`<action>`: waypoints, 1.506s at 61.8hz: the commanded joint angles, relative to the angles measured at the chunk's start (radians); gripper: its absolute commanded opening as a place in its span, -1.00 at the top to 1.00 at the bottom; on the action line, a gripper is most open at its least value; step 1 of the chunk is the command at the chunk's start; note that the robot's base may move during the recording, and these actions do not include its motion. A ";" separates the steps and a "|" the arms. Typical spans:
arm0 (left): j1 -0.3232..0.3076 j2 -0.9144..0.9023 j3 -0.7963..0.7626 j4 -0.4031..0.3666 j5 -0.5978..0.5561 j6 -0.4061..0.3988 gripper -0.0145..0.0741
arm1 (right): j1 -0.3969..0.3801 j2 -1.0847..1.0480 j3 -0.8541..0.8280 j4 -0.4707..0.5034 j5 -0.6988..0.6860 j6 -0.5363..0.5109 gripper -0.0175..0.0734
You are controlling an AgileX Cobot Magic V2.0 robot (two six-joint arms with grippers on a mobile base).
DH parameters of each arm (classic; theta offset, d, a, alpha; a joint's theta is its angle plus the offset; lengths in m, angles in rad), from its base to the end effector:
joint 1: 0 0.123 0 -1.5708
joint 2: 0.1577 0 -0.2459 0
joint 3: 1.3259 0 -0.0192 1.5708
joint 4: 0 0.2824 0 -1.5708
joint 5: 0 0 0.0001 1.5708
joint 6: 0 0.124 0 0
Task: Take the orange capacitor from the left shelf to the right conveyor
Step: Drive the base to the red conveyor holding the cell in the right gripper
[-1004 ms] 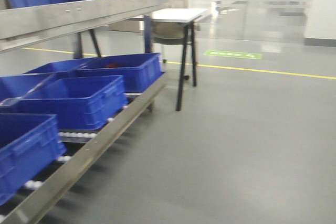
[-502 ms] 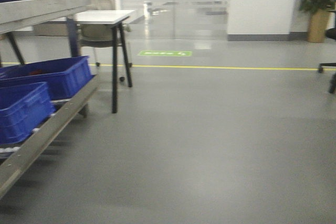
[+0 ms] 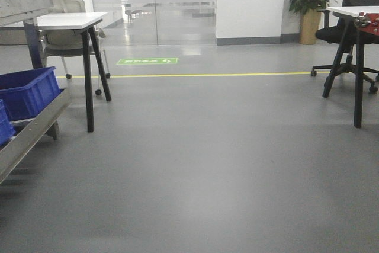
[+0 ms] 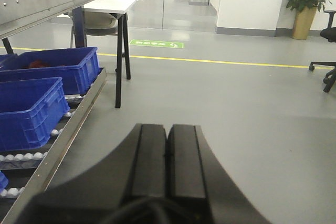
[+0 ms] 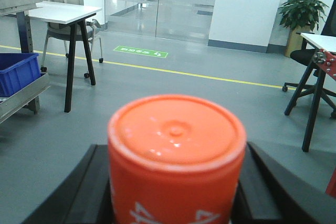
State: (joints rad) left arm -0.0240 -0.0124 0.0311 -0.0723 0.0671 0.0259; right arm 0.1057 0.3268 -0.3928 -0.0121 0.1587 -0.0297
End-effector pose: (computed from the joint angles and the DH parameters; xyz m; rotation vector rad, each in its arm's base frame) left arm 0.1611 -0.0045 0.1972 -0.0136 1.5695 -0.0590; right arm 0.1816 0.0190 0.2988 -0.1145 1.5723 0.0487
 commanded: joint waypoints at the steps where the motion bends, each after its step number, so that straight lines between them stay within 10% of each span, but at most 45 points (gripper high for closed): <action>1: 0.001 -0.011 -0.005 -0.002 -0.085 -0.001 0.96 | -0.001 0.006 -0.031 -0.013 -0.090 -0.010 0.38; 93: 0.001 -0.011 -0.005 -0.002 -0.085 -0.001 0.96 | -0.001 0.006 -0.031 -0.013 -0.091 -0.010 0.38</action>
State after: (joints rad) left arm -0.0240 -0.0124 0.0311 -0.0723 0.0689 0.0259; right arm 0.1057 0.3247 -0.3928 -0.0138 0.1587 -0.0315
